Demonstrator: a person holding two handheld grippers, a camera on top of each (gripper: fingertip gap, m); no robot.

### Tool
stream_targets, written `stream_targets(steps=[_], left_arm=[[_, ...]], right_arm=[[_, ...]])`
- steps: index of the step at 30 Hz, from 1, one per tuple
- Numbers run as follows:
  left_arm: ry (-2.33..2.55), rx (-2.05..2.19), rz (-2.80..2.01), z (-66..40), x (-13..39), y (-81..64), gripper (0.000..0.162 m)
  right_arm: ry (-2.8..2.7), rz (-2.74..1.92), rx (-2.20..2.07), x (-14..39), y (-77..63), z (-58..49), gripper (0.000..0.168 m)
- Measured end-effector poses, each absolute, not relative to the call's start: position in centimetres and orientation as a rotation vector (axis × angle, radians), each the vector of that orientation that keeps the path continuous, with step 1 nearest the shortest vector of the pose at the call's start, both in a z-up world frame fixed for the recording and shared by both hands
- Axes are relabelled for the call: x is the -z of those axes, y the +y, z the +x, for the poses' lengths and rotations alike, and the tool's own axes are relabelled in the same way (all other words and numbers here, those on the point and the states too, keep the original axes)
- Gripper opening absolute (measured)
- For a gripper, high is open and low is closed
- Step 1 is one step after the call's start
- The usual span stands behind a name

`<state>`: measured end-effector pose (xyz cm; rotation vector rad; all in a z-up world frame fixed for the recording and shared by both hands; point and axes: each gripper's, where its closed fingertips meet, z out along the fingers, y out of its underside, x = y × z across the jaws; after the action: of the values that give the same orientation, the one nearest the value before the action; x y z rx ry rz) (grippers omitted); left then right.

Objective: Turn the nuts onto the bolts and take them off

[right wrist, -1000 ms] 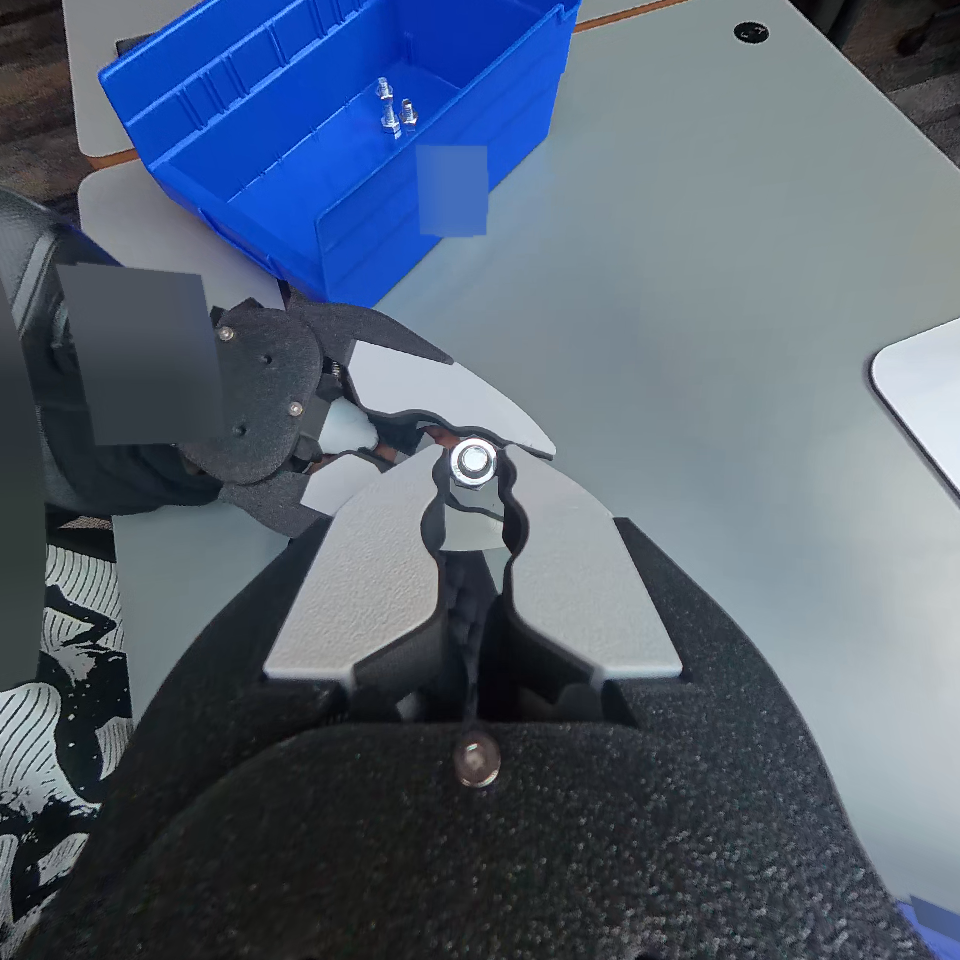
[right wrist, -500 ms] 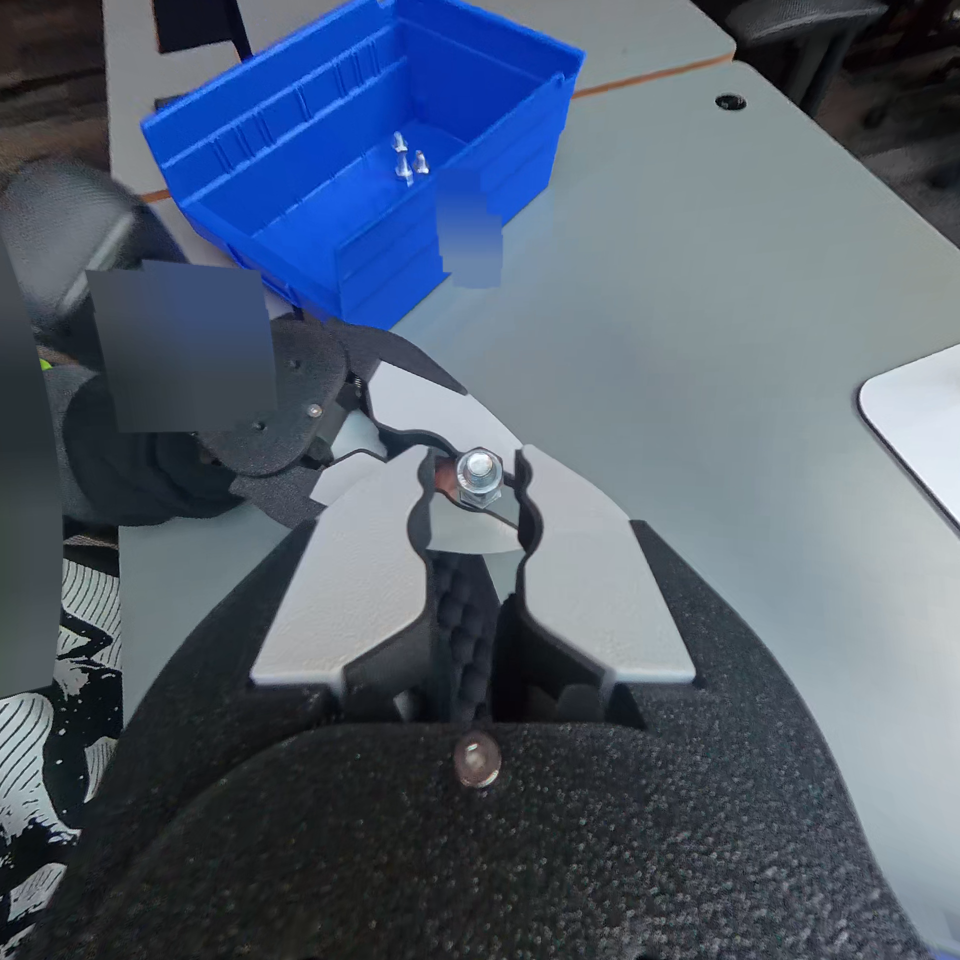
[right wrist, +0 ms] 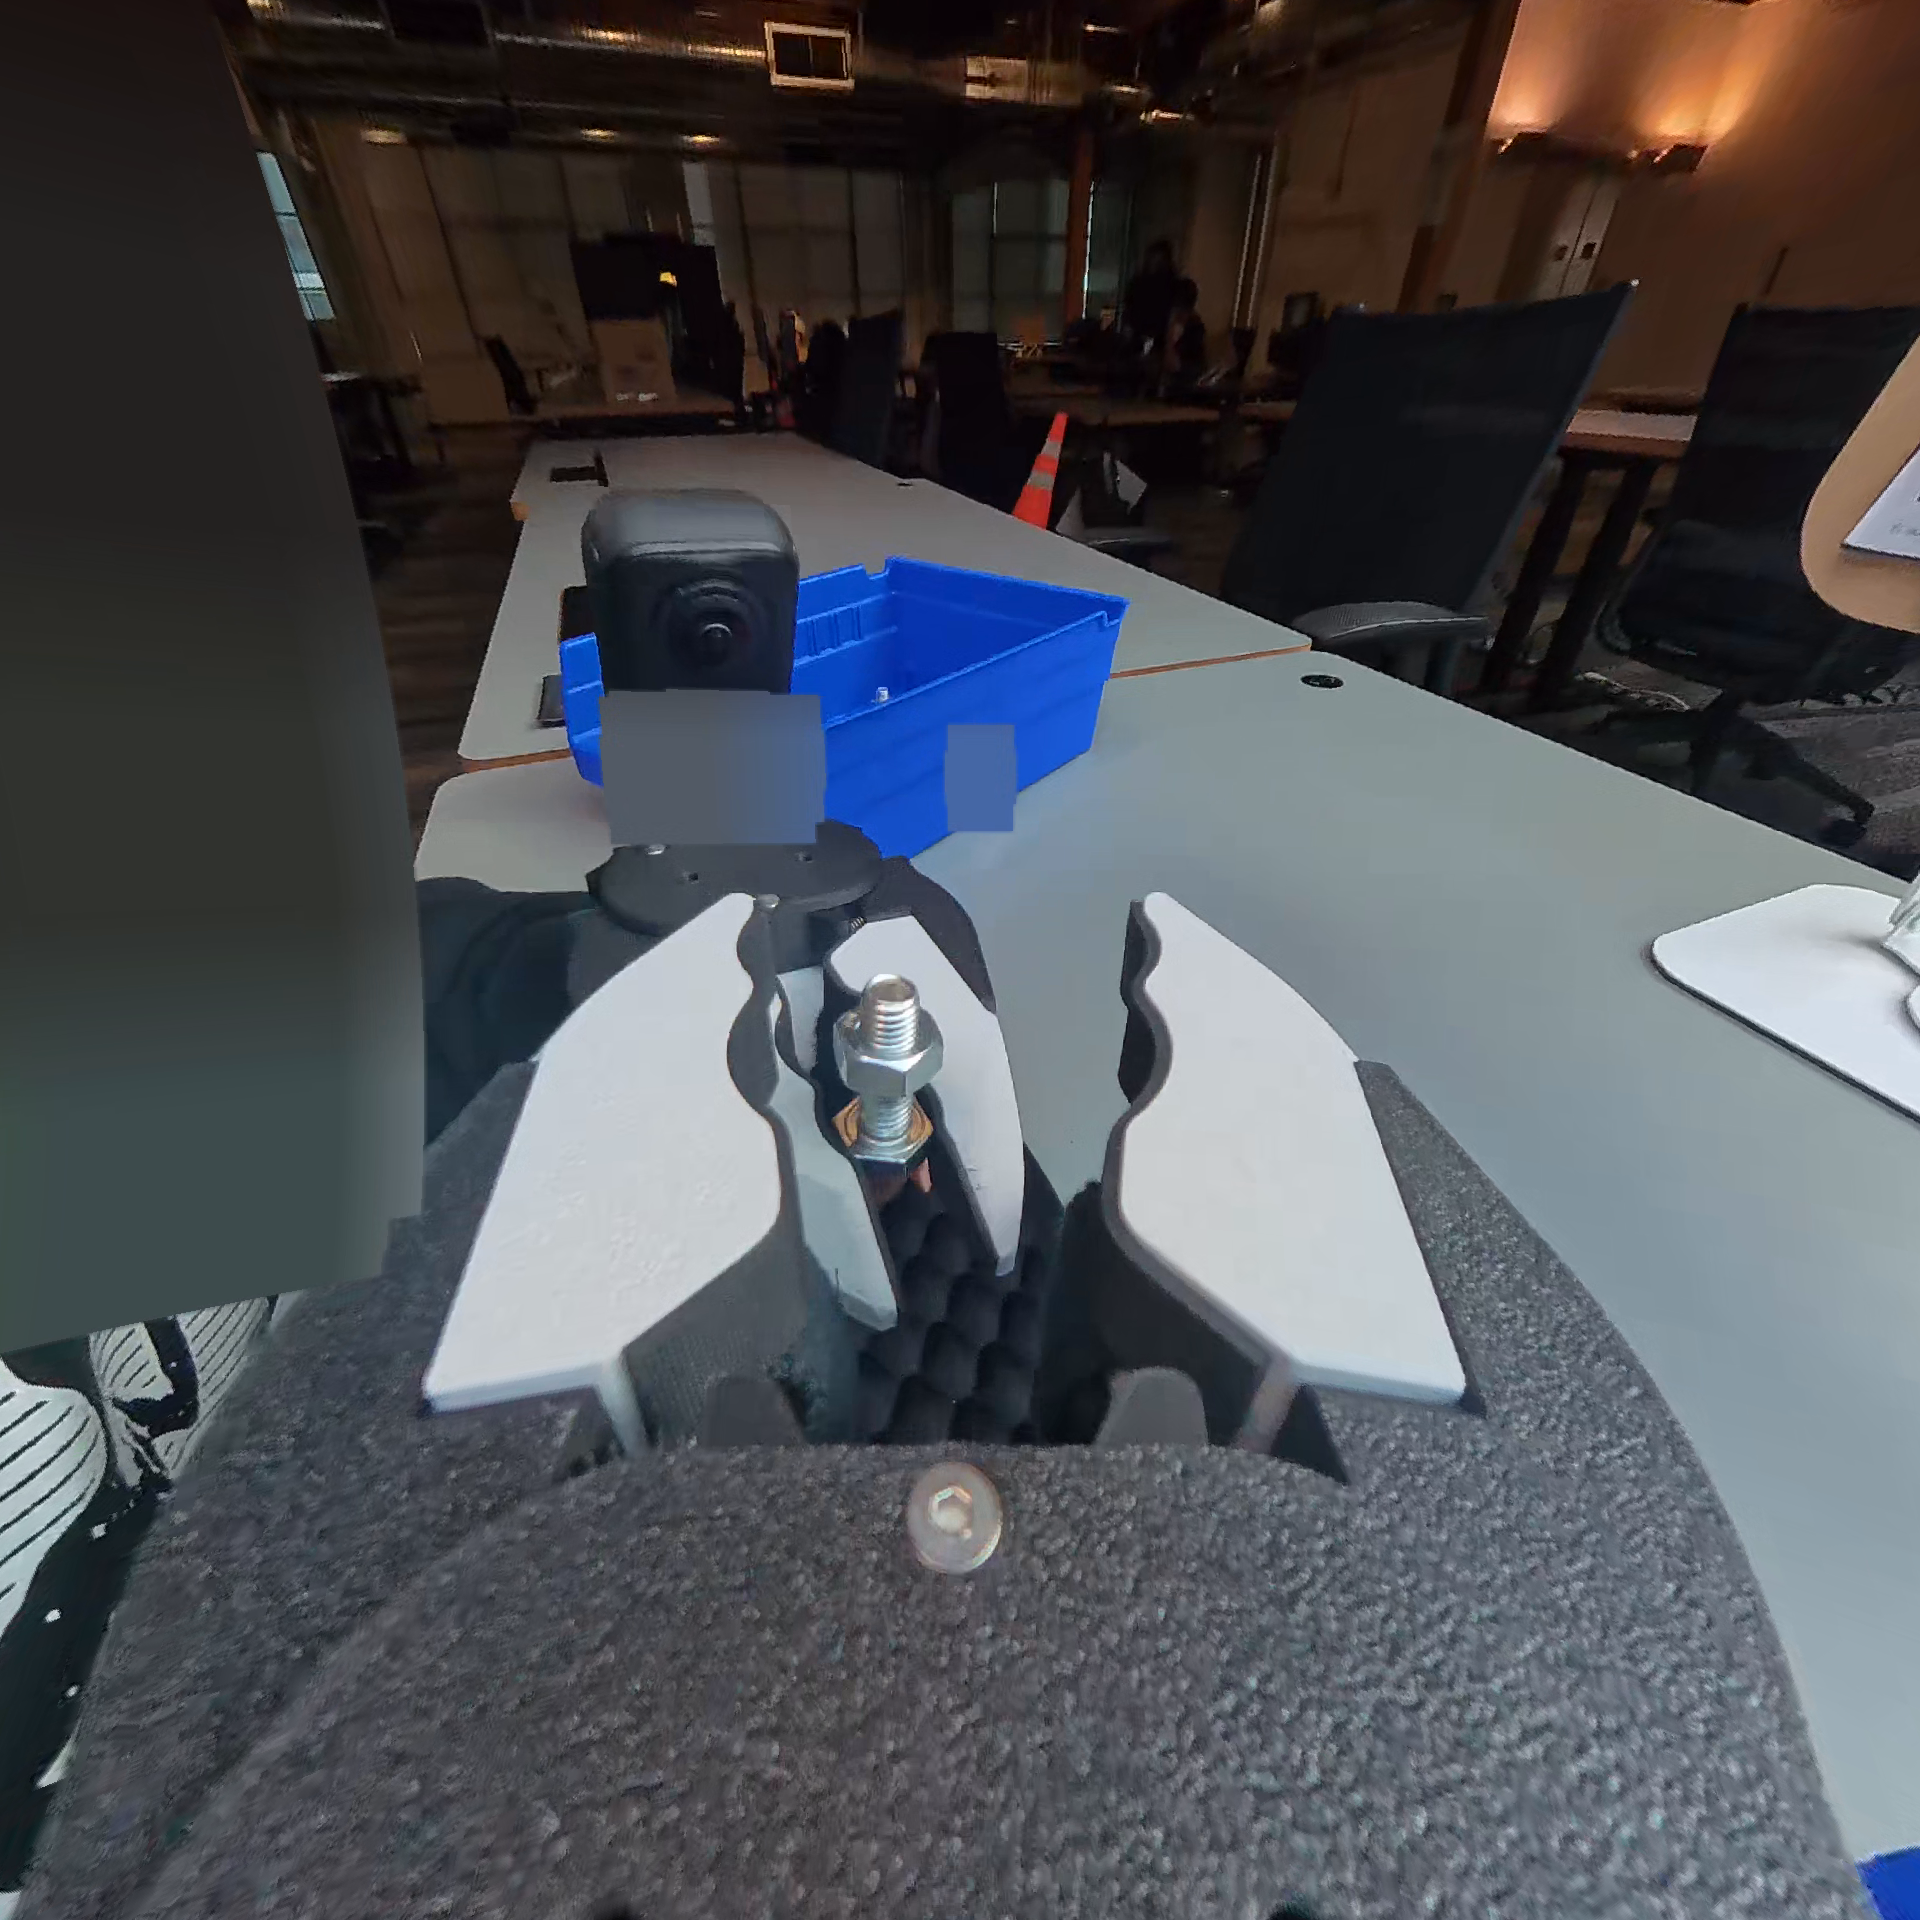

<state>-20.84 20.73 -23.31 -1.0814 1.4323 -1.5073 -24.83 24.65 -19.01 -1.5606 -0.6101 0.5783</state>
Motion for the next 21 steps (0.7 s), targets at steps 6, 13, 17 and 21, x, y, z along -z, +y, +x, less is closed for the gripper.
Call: stream_targets(steps=[6, 13, 17, 21], left_arm=[[1.413, 1.534, -1.087, -20.9, 23.3, 21.0, 0.016], [1.419, 1.526, -1.092, -20.8, 23.5, 20.9, 0.016], [1.421, 1.528, -1.091, -20.8, 23.5, 20.9, 0.016], [1.431, 1.525, -1.087, -20.8, 23.6, 20.8, 0.016]], right_arm=[[-0.605, -1.573, -0.538, 20.7, 24.8, -24.6, 0.061], [-0.58, -1.591, -0.506, 21.2, 24.3, -22.8, 0.059], [-0.55, -1.598, -0.462, 21.4, 23.7, -20.8, 0.047], [-0.554, -1.558, -0.488, 20.8, 22.7, -20.3, 0.046]])
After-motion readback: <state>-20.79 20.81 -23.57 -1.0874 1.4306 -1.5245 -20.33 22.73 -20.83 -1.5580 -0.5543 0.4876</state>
